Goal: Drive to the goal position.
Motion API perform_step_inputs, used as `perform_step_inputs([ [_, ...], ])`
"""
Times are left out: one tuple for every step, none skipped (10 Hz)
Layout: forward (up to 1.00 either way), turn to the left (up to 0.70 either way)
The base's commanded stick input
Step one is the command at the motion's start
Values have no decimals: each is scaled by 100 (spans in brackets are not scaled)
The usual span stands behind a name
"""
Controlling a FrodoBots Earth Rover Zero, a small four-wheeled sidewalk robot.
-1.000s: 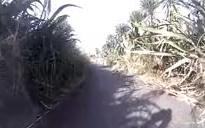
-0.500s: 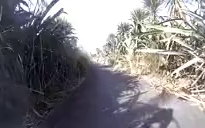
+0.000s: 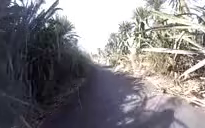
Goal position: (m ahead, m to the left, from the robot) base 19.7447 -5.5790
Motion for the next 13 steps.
perform_step_inputs([
  [45,-27],
  [45,-27],
  [45,-27],
  [45,-27],
  [45,-27],
  [45,-27],
  [45,-27],
  [45,-18],
  [45,-8],
  [0,0],
  [0,0],
  [0,0],
  [0,0],
])
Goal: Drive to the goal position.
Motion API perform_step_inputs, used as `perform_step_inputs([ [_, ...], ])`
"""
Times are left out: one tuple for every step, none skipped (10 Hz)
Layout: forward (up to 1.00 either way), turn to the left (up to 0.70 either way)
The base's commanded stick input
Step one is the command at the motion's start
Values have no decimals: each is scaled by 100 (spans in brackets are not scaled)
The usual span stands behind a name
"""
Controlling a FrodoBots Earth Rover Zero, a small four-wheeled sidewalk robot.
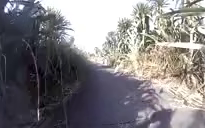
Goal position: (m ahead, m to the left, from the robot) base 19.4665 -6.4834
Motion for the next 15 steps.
perform_step_inputs([
  [0,0],
  [0,0],
  [0,0],
  [0,0],
  [0,0],
  [45,0],
  [45,0],
  [45,0],
  [45,0],
  [45,0],
  [45,0],
  [45,0],
  [45,0],
  [45,0],
  [45,0],
])
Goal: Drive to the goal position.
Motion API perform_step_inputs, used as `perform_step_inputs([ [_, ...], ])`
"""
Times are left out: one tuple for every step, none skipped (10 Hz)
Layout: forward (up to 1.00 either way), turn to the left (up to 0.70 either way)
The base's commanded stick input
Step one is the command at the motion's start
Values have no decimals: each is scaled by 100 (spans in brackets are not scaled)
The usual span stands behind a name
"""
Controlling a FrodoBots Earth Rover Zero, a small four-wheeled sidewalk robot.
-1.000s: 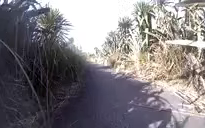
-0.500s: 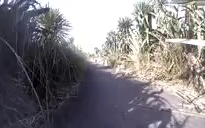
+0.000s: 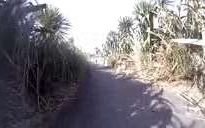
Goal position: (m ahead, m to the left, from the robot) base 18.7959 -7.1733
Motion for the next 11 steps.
perform_step_inputs([
  [45,0],
  [45,0],
  [45,0],
  [41,0],
  [36,0],
  [0,0],
  [0,0],
  [45,0],
  [45,0],
  [45,0],
  [45,0],
])
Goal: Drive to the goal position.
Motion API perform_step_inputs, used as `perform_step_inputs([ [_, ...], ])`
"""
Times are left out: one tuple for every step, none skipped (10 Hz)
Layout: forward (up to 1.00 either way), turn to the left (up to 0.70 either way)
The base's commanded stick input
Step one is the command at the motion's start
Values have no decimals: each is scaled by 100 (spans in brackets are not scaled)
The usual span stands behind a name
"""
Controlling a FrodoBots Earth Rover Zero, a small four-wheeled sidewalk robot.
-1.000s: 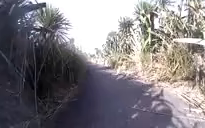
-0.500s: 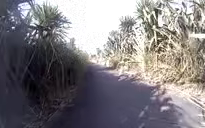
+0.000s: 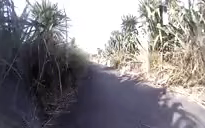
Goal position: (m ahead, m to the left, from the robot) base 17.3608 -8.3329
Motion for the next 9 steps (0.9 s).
perform_step_inputs([
  [45,0],
  [45,0],
  [45,0],
  [45,0],
  [45,0],
  [45,0],
  [45,0],
  [45,0],
  [45,0],
])
